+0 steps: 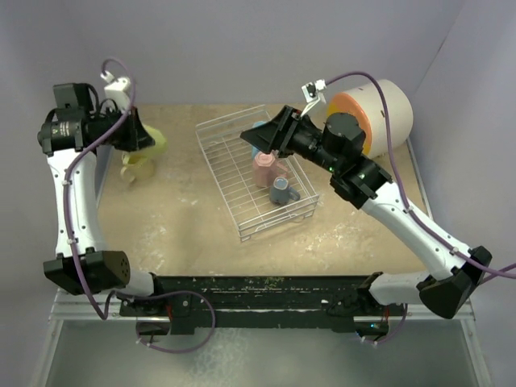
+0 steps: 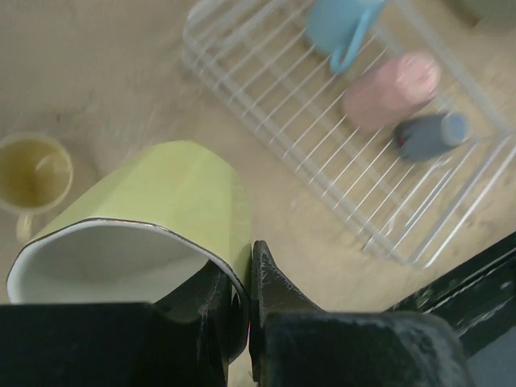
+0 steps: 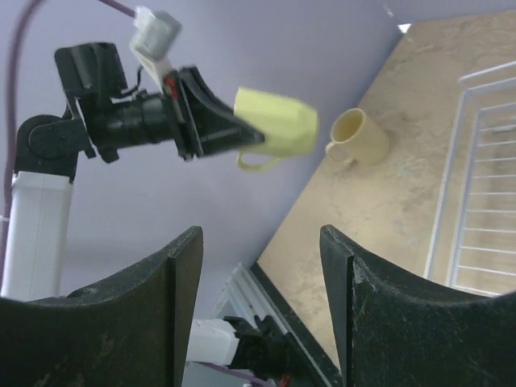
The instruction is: Unload the cups from the dish rack
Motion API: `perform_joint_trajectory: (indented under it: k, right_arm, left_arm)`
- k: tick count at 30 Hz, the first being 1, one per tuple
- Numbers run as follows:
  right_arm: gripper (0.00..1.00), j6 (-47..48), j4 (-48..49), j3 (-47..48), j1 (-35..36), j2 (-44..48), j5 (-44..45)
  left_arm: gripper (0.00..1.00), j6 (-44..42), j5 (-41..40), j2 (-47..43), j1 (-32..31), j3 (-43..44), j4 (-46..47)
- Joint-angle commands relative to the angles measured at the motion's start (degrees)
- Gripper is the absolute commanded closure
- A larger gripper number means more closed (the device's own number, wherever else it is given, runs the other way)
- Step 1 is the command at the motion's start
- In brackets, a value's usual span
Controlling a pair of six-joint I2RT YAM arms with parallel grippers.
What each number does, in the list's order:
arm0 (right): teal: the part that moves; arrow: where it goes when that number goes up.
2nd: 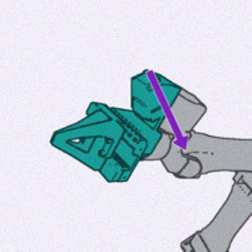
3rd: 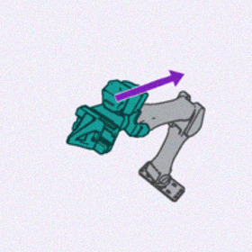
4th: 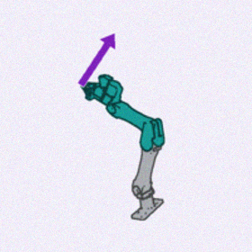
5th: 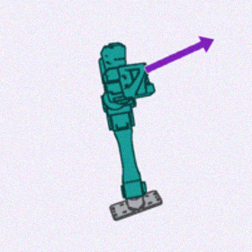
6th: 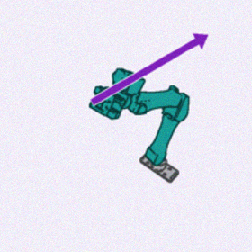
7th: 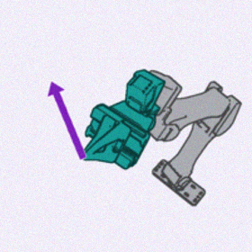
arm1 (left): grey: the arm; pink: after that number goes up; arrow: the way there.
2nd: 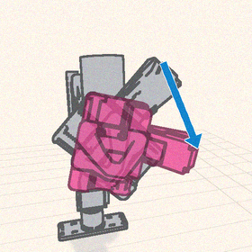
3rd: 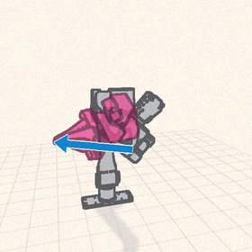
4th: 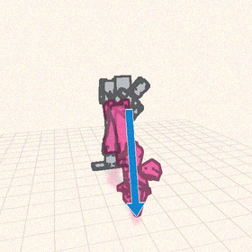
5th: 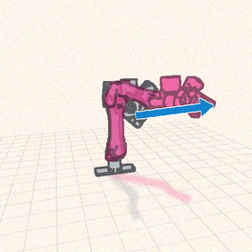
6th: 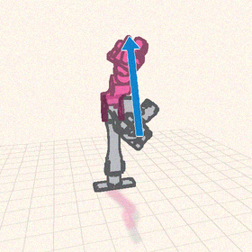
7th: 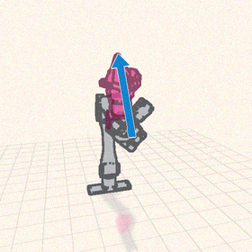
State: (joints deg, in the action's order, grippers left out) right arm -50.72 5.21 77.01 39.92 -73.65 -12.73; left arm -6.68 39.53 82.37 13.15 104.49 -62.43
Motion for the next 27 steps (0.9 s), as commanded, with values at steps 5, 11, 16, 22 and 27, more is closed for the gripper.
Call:
perform_joint_trajectory:
  k: [5,11,16,22,27]
  right_arm:
    - [0.38,7.2,-15.43,4.75,0.33,-1.98,8.61]
    - [0.38,8.22,-15.94,4.35,0.33,-2.29,9.56]
    - [0.38,8.37,-16.28,3.72,0.67,-1.57,9.72]
    - [0.38,8.26,-16.17,1.92,0.83,-0.13,10.08]
    - [0.38,8.35,-16.23,2.02,0.85,0.69,9.9]
  left_arm:
    - [1.0,-28.52,-26.16,-9.03,-2.0,-17.03,-6.1]
    - [1.0,-32.65,-35.03,-13.48,-2.0,-29.76,4.45]
    - [1.0,-32.32,-38.37,-11.23,-2.05,-35.99,11.68]
    - [1.0,-32.6,-39.33,-9.32,-2.03,-40.96,19.56]
    - [1.0,-32.44,-37.51,-5.28,-0.84,-40.69,20.98]
